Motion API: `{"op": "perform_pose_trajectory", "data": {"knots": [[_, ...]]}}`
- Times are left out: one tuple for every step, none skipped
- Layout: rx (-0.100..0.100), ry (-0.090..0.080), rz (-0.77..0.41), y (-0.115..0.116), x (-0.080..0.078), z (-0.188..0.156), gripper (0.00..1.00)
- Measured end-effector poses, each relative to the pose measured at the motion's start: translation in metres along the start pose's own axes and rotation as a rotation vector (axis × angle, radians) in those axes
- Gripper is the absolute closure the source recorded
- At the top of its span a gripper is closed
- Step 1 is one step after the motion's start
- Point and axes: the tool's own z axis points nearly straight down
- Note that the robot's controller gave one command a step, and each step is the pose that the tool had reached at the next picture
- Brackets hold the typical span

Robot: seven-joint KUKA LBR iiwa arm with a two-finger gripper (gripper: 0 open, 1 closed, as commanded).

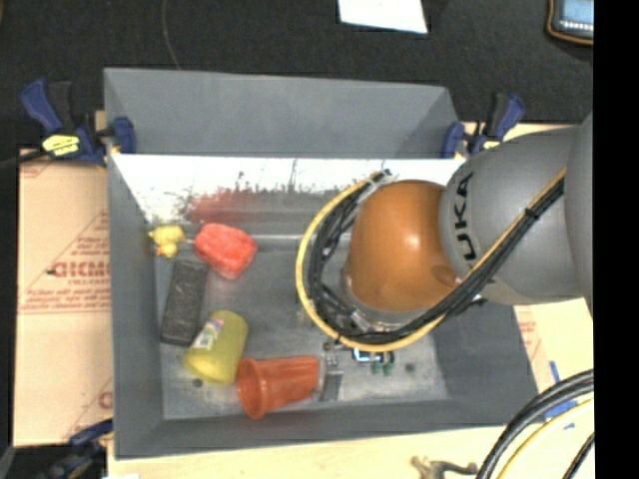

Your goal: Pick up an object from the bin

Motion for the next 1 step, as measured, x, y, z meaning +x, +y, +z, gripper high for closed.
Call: {"op": "perform_pose_trajectory", "data": {"knots": [[-0.001,-0.008,0.005,0.0000,-0.0020,-0.0033,0.00]]}}
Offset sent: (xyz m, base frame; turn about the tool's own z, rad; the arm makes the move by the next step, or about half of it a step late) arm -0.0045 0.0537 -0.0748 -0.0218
